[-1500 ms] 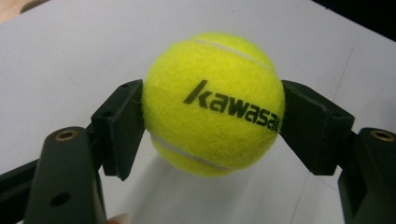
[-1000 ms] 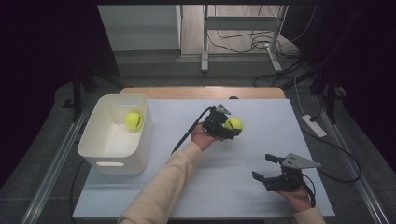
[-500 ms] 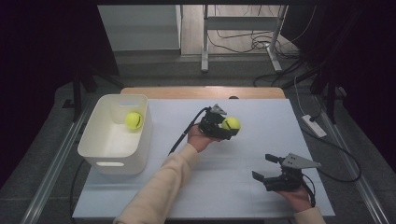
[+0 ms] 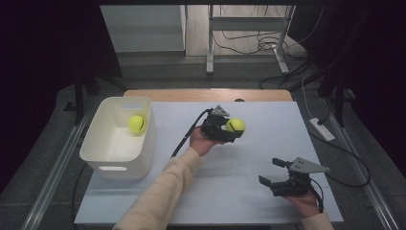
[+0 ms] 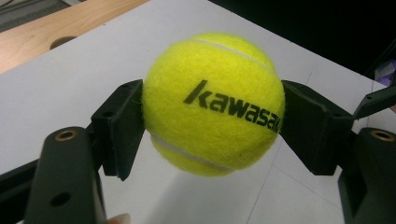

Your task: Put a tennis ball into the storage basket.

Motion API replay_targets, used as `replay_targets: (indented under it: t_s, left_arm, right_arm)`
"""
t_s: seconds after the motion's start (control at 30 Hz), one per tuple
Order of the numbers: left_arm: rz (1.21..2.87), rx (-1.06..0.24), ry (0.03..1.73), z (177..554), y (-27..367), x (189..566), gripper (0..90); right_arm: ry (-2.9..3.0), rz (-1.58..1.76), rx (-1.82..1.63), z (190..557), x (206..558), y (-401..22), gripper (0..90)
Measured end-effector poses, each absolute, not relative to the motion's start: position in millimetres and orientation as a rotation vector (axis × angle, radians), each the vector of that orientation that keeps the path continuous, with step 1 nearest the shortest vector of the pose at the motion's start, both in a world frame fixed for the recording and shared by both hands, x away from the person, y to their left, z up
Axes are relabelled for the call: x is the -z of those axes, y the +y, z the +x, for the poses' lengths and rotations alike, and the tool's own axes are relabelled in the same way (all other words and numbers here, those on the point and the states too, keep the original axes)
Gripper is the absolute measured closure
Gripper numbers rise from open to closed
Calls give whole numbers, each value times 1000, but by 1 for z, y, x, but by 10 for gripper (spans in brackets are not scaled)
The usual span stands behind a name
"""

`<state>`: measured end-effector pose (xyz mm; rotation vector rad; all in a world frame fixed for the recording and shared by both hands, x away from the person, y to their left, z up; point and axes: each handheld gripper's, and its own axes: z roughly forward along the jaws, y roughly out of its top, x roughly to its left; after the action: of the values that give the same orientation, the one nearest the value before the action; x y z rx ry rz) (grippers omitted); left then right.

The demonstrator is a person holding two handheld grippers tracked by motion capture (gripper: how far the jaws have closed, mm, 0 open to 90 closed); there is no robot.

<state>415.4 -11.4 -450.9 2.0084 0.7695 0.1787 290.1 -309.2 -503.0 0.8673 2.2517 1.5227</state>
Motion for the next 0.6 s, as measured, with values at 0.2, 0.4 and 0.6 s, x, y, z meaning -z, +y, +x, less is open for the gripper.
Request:
replay_targets:
  t_s: [0.2,0.4,0.6]
  left_arm:
    - [1992,-187,769,414,-5,446,274]
    - [1979,-196,769,411,1,443,274]
    - [1969,-209,771,408,8,439,274]
  right_arm:
    - [2253,866,-1520,290,503,-309,79]
    - [2254,866,-1516,290,503,-309,79]
    - [2256,862,-1514,290,503,-309,79]
